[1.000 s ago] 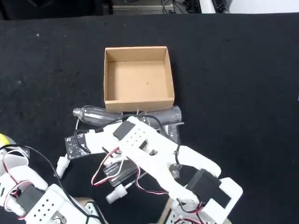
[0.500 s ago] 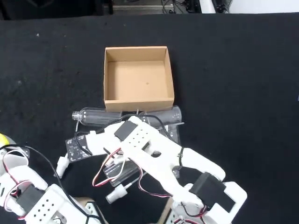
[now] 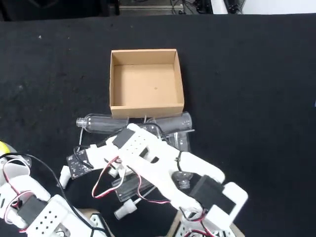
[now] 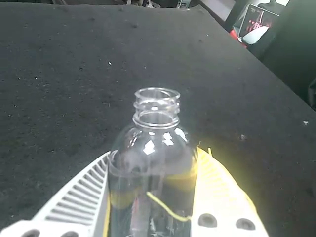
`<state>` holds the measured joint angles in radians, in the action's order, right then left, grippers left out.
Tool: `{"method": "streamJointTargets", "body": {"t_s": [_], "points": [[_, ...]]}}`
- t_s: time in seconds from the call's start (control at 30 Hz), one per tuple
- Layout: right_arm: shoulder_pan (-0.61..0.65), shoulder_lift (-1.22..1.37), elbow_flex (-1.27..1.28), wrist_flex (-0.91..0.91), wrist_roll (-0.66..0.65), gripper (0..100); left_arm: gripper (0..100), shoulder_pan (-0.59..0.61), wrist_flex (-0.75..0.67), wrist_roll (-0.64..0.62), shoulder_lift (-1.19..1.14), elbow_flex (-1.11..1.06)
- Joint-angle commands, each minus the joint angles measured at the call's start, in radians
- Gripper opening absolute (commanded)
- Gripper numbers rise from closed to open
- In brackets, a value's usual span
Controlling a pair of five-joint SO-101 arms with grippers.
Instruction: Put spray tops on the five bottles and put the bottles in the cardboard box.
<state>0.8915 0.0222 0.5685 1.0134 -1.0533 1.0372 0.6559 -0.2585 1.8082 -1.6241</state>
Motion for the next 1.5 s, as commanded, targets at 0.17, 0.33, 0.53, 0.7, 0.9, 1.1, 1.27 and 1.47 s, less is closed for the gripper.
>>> {"method": "streamJointTargets", "body": {"t_s": [0.17,0.33,0.53,0.7,0.9,1.1,1.27,1.47], "points": [[0.014,0.076,-0.071,-0.055,-0.005,30.3,3,0.013,0.005,-0.009,0.006,0.062],[0.017,0.079,-0.076,-0.083,0.041,23.7,3,0.013,0.005,-0.009,0.006,0.062],[0.017,0.087,-0.071,-0.144,0.092,21.7,3,0.013,0.005,-0.009,0.006,0.062],[0.017,0.085,-0.076,-0.192,0.178,6.0,3,0.013,0.005,-0.009,0.006,0.062],[0.011,0.077,-0.077,-0.206,0.244,2.1,3,0.013,0.005,-0.008,0.006,0.062],[-0.052,0.077,-0.097,-0.209,0.431,2.1,3,0.013,0.005,-0.006,0.006,0.062],[-0.110,0.081,-0.136,-0.135,0.534,5.2,3,0.010,0.005,-0.006,0.006,0.062],[-0.061,0.087,-0.209,0.018,0.474,25.2,3,0.008,0.003,-0.006,0.006,0.062]]}}
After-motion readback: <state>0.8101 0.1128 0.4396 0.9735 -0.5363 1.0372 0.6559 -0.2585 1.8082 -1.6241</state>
